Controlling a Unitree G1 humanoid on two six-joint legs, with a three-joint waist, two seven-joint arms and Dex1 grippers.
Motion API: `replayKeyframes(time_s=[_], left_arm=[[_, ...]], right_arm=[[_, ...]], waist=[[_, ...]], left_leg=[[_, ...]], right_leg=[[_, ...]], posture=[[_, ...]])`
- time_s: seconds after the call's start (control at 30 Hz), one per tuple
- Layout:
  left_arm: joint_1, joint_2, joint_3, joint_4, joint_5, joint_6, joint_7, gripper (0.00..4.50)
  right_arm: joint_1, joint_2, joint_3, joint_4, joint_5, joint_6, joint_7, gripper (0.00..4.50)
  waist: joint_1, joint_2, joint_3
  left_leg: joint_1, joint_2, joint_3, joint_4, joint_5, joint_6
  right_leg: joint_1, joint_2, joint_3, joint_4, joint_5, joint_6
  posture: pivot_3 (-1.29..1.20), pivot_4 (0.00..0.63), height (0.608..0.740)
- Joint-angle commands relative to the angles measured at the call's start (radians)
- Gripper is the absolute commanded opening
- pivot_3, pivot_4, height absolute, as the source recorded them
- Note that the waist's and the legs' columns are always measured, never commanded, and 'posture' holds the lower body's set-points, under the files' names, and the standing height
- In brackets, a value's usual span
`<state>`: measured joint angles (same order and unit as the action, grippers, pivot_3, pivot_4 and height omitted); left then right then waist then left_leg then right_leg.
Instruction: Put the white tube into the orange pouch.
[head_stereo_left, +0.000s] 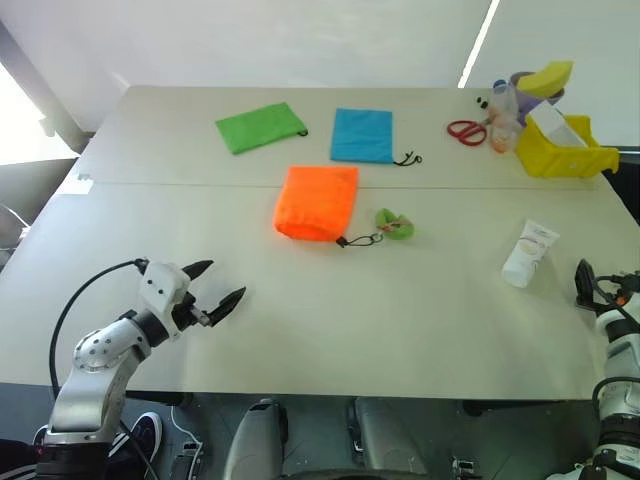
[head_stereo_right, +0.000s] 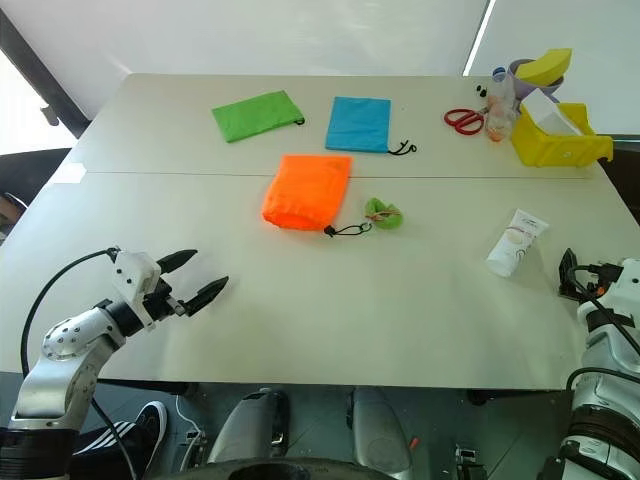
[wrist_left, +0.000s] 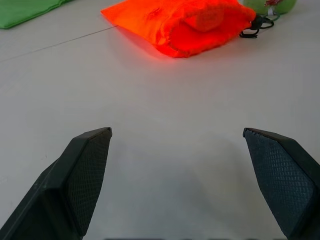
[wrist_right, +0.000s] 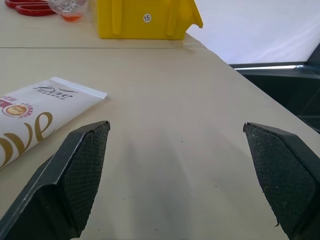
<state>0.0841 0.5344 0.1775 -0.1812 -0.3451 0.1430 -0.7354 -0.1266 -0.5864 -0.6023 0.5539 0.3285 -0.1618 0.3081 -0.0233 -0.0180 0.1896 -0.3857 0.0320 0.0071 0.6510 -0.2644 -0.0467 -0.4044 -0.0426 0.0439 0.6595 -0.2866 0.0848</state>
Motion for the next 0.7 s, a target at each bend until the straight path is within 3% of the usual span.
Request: replayKeyframes(time_s=[0.03,0.7], left_arm=[[0.0,0.0,0.008,-0.033,0.005,-0.041,0.002,4.5],[-0.04,0.004,0.001,-0.006,0.015,-0.099,-0.019,4.5]], right_arm=[[-0.005,-0.002,-0.003,-0.018,0.003,-0.026,-0.002,4.47],[-0.026,-0.011,0.01,-0.009,0.006,-0.029,0.012,4.47]], waist=[[0.001,0.0,0.0],[0.002,0.0,0.0]], left_leg=[[0.0,0.0,0.0,0.0,0.0,0.0],[0.0,0.0,0.003,-0.001,0.0,0.0]], right_leg=[[0.0,0.0,0.0,0.0,0.0,0.0],[0.0,0.0,0.002,-0.002,0.001,0.002]], posture=[[0.0,0.15,0.74],[0.0,0.15,0.74]])
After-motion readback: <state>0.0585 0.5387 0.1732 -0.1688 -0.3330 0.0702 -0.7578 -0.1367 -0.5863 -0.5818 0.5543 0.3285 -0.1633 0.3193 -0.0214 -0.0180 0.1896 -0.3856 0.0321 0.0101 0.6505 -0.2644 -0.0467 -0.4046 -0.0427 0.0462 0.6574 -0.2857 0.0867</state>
